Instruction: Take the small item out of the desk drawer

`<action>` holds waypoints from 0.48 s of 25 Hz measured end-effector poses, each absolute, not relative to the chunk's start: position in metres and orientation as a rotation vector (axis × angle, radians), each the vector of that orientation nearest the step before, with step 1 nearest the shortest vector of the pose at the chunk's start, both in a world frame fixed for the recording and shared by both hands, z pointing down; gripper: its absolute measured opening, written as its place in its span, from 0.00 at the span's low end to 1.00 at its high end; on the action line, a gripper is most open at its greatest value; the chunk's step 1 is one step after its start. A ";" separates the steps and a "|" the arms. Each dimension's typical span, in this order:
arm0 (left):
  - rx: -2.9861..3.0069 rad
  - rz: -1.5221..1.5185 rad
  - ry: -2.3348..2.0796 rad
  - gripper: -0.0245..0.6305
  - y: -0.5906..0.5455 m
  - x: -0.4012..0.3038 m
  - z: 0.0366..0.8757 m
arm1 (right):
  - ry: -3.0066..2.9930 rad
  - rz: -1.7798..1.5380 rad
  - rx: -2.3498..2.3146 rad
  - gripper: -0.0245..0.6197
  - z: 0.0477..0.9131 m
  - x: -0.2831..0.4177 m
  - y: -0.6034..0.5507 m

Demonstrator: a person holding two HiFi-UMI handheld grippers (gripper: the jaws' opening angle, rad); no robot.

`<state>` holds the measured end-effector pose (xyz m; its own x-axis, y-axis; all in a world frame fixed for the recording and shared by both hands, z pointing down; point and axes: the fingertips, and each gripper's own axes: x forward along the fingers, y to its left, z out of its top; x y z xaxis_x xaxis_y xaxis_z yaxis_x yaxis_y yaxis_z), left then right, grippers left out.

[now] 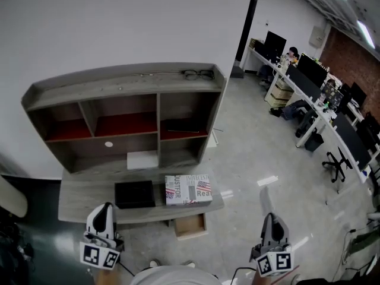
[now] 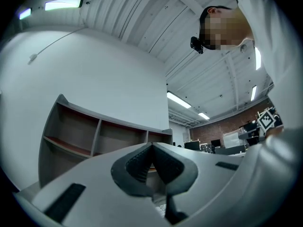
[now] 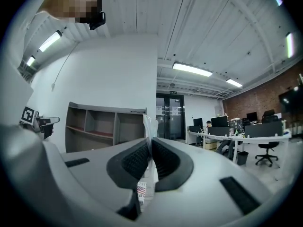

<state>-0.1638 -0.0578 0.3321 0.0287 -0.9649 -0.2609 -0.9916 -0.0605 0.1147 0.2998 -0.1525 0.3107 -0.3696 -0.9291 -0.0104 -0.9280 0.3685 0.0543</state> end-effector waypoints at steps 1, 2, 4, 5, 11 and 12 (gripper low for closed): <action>-2.177 0.407 2.091 0.06 -0.056 -0.166 0.332 | -2.574 -0.077 1.761 0.07 0.310 0.302 -0.152; -2.174 0.400 2.098 0.06 -0.054 -0.169 0.332 | -2.571 -0.078 1.769 0.07 0.309 0.302 -0.151; -2.163 0.386 2.111 0.06 -0.050 -0.175 0.329 | -2.571 -0.087 1.779 0.07 0.305 0.302 -0.150; -2.159 0.380 2.114 0.06 -0.048 -0.178 0.328 | -2.572 -0.089 1.781 0.07 0.303 0.301 -0.149; -2.195 0.356 2.072 0.06 -0.051 -0.174 0.326 | -2.577 -0.094 1.776 0.07 0.300 0.292 -0.145; -2.203 0.351 2.060 0.06 -0.052 -0.172 0.326 | -2.581 -0.089 1.772 0.07 0.301 0.290 -0.144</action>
<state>-0.1721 -0.0520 0.3259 0.0557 -0.9695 -0.2386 -0.9938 -0.0769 0.0804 0.2897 -0.1443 0.3008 -0.3599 -0.9327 -0.0246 -0.9321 0.3583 0.0524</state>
